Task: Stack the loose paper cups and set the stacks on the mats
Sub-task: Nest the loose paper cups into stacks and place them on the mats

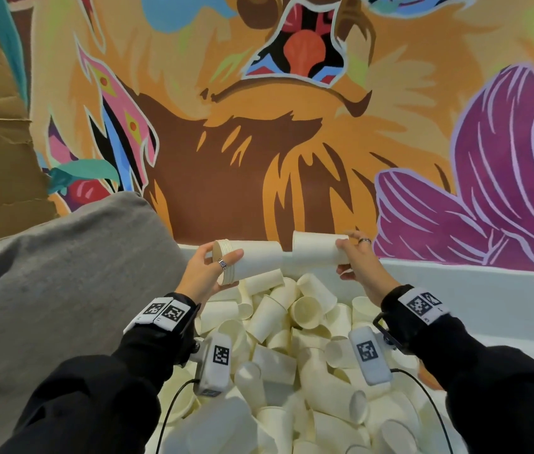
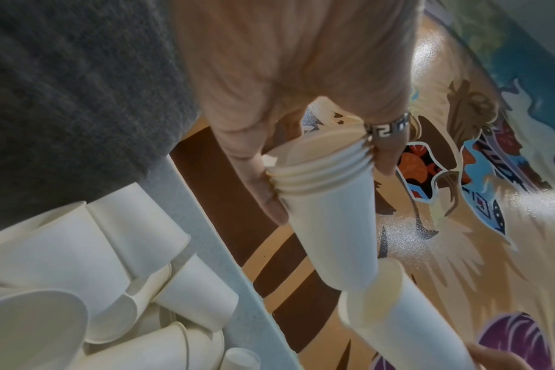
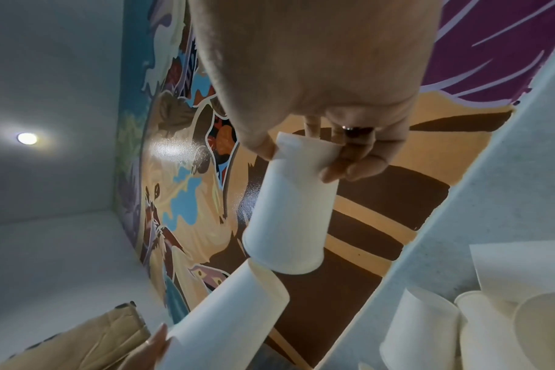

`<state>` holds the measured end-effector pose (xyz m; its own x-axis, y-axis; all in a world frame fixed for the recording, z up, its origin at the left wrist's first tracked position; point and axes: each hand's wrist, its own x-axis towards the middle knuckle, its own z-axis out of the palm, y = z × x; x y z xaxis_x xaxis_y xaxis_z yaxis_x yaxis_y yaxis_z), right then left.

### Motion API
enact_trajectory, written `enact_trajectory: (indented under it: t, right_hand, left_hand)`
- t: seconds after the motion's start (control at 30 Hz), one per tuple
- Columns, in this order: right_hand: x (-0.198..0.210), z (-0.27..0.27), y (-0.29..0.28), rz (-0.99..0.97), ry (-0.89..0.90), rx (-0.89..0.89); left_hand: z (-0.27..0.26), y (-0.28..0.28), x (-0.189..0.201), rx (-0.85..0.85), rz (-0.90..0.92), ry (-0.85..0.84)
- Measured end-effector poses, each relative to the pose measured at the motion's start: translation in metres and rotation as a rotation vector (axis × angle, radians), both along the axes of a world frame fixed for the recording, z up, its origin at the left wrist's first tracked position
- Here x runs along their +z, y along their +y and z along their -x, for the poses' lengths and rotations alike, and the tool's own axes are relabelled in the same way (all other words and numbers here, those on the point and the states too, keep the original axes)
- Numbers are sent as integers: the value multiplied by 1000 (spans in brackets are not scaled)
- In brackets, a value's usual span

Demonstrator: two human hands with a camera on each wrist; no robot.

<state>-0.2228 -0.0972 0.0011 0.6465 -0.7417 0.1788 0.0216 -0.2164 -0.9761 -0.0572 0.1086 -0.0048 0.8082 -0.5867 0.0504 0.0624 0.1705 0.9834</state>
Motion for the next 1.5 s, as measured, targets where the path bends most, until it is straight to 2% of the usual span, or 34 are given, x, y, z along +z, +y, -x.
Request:
enact_trajectory:
  t: [0.2,0.33,0.53,0.6,0.7,0.77,0.83,1.0,1.07,1.17,1.3,1.5]
  right_hand:
    - [3,-7,21,-82,17,95]
    - [3,-18,43,-76,68,243]
    - [6,-31,53,-128,64,377]
    - [4,-40,54,-125,77,361]
    - [-6,-60,56,-135,142,233]
    - [-19,-76,58,-81,274,209]
    - [-35,-92,64,72,468,265]
    - [-70,-128,86,558,930,589]
    - [-85,-139,91,593,1056,611]
    - [-102,-148,92,626,1150,577]
    - [-106,-151,91,609,1133,564]
    - [-83,-141,72,520,868,526]
  left_hand:
    - [12,-6,2,-121,-6,52]
    - [18,-9,2,-205,-29,72]
    - [6,7,2,-191,-33,73]
    - [1,13,2,-153,-46,37]
    - [-8,22,4,-44,-37,15]
    - [-16,29,3,40,-29,5]
    - [-24,36,1,104,-17,8]
    - [-38,50,-4,165,19,15]
    - [-43,54,-6,169,23,31]
    - [-49,57,-8,173,12,43]
    - [-54,58,-12,174,-4,40]
    - [-59,52,-10,148,-1,26]
